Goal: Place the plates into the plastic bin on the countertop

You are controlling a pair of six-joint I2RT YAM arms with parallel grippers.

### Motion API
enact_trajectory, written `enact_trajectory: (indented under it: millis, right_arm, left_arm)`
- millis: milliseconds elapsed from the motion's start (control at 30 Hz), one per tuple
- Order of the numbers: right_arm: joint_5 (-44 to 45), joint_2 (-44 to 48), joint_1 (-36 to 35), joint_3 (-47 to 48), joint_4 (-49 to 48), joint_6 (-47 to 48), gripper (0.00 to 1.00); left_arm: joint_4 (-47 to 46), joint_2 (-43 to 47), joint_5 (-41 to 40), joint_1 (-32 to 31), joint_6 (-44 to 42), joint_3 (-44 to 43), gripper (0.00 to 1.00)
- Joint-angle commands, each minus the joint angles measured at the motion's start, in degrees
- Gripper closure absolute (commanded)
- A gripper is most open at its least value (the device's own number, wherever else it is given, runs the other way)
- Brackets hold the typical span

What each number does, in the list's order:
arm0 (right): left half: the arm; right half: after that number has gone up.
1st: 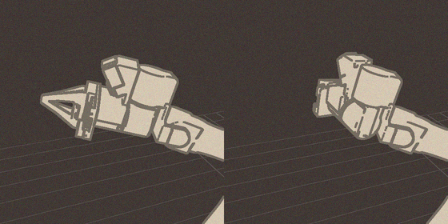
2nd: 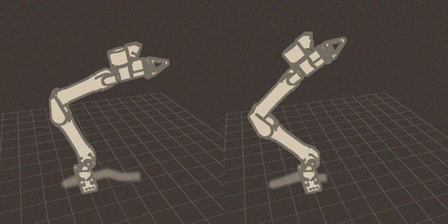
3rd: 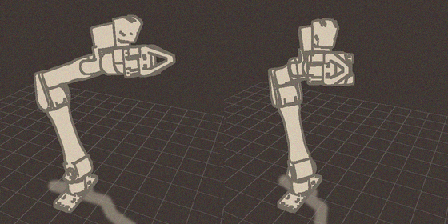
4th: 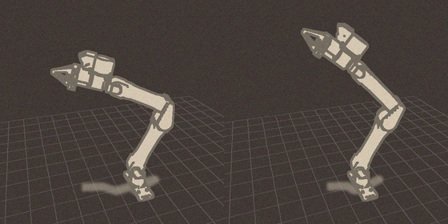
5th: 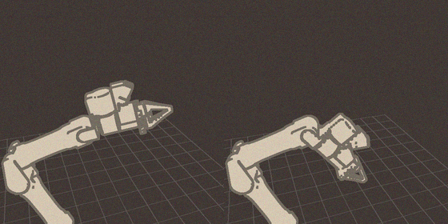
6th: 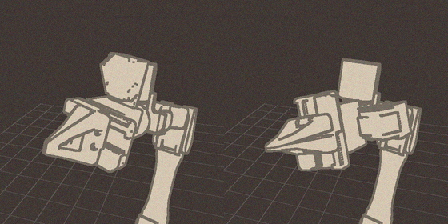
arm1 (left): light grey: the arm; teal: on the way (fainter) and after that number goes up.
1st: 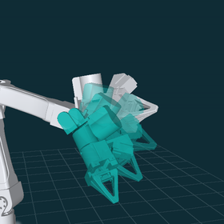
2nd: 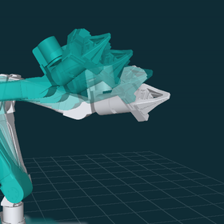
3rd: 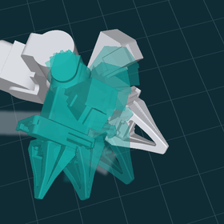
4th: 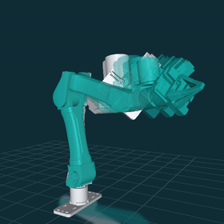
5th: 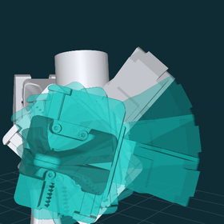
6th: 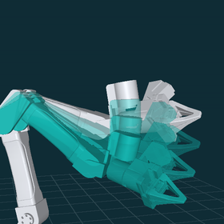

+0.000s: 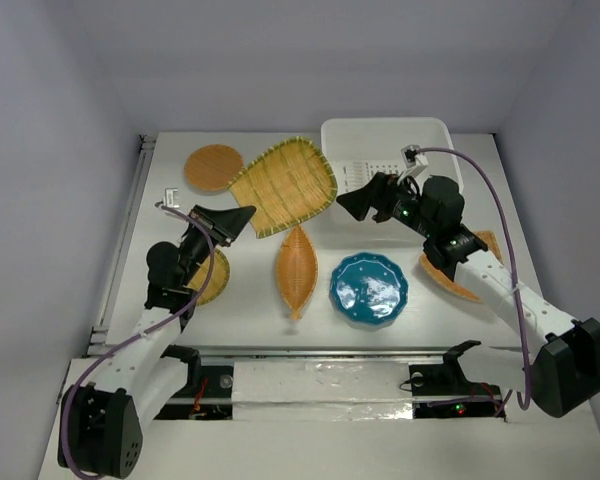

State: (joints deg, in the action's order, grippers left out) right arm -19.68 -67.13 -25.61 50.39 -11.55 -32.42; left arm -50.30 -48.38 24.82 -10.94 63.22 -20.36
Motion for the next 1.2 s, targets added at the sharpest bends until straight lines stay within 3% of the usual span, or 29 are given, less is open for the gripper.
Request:
enact_trajectory:
  millis: [0, 167, 333, 367, 400, 467, 500, 533, 567, 633, 667, 800, 933, 1067, 1167]
  right_arm:
    - [3.5, 1.0, -0.6, 4.0, -2.4, 0.4, 0.07]
    - [0.0, -0.1, -0.6, 4.3, -4.7, -0.1, 0.08]
    - [-2.5, -1.7, -0.6, 4.0, -7.5, -1.9, 0.25]
    - [-2.6, -1.9, -0.6, 3.7, -8.6, -2.2, 0.32]
    - [-2.8, -1.7, -0.6, 3.5, -9.2, -3.0, 0.54]
    - [-2.2, -1.2, -0.6, 2.9, -10.3, -3.7, 0.75]
    - [-1.2, -0.7, -0.6, 2.3, -10.4, -4.3, 0.94]
    - [-0.7, 0.0, -0.6, 2.3, -10.3, -4.5, 1.0]
    - [0.0, 0.3, -0.6, 2.3, -10.1, -4.6, 1.0]
    - [3.1, 1.3, -0.6, 2.6, -8.6, -5.1, 1.0]
    - [4.4, 1.7, -0.6, 2.7, -7.5, -5.2, 1.0]
    - [11.2, 3.1, -0.6, 4.2, -4.9, -6.2, 1.0]
    - [14.9, 3.8, 0.8, 7.6, -2.0, -6.3, 1.0]
    - [17.0, 2.5, 4.5, 12.9, 0.4, -6.1, 1.0]
    - [19.2, -1.0, 9.2, 16.7, 3.5, -4.0, 1.0]
  left_arm:
    - [-15.0, 0.0, 7.3, -1.0, 3.9, -4.8, 1.0]
    - [-16.1, -1.5, 8.9, -4.3, 3.7, -5.1, 1.0]
    - [-18.2, -4.7, 11.2, -7.0, 3.8, -6.1, 1.0]
    - [-18.3, -5.1, 11.9, -7.9, 3.5, -6.5, 1.0]
    - [-18.2, -5.5, 12.1, -8.5, 3.2, -7.1, 1.0]
    - [-16.1, -6.1, 11.7, -8.5, 2.8, -7.3, 1.0]
    - [-15.3, -6.1, 11.2, -8.5, 1.8, -7.2, 1.0]
    - [-12.6, -6.1, 10.9, -8.5, 1.1, -7.4, 1.0]
    - [-11.1, -6.1, 9.9, -8.5, 0.4, -7.5, 0.99]
    - [-7.3, -6.0, 9.1, -8.5, -2.0, -7.9, 0.77]
    - [-5.4, -5.8, 8.2, -8.5, -3.2, -8.1, 0.6]
    - [7.2, -2.3, 1.8, -8.5, -11.2, -10.8, 0.4]
    - [23.3, 5.6, -8.6, -8.5, -19.0, -12.9, 0.28]
    - [30.7, 10.4, -16.5, -8.5, -23.9, -13.6, 0.22]
    - [33.6, 12.6, -17.7, -8.5, -25.5, -12.7, 0.22]
